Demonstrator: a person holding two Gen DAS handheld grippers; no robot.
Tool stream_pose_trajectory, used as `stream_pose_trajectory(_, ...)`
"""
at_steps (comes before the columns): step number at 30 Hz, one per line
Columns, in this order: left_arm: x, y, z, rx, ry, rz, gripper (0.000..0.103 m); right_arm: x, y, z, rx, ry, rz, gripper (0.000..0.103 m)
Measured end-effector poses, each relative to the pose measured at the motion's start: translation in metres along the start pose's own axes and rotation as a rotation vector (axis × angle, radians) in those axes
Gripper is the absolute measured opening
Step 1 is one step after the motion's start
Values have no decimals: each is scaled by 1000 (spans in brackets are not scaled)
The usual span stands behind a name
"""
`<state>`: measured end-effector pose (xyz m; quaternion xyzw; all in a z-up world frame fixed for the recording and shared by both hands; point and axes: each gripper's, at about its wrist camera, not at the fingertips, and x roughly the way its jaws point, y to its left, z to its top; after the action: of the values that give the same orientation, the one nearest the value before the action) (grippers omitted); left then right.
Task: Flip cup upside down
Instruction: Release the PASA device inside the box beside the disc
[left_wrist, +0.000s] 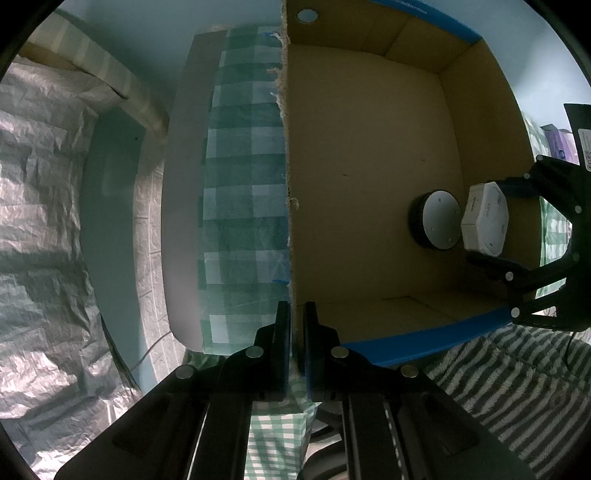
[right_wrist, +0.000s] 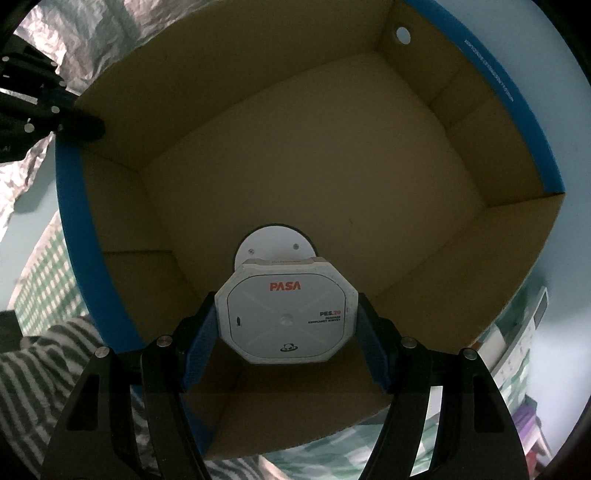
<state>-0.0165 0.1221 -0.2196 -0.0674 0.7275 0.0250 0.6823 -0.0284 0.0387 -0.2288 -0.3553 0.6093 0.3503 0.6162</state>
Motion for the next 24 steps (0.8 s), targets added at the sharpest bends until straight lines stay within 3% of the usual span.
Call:
stream_pose_trajectory(5, 0, 0, 0, 1, -1, 0, 6, -6, 0, -3, 31, -21, 42, 72)
stream_pose_trajectory(15, 0, 0, 2, 6, 1, -3, 6, -44, -11, -10, 140, -89, 10, 73)
stream_pose_trajectory(24, 0, -1, 5, 18, 4, -6, 6, -74, -57, -52, 347, -118, 22, 73)
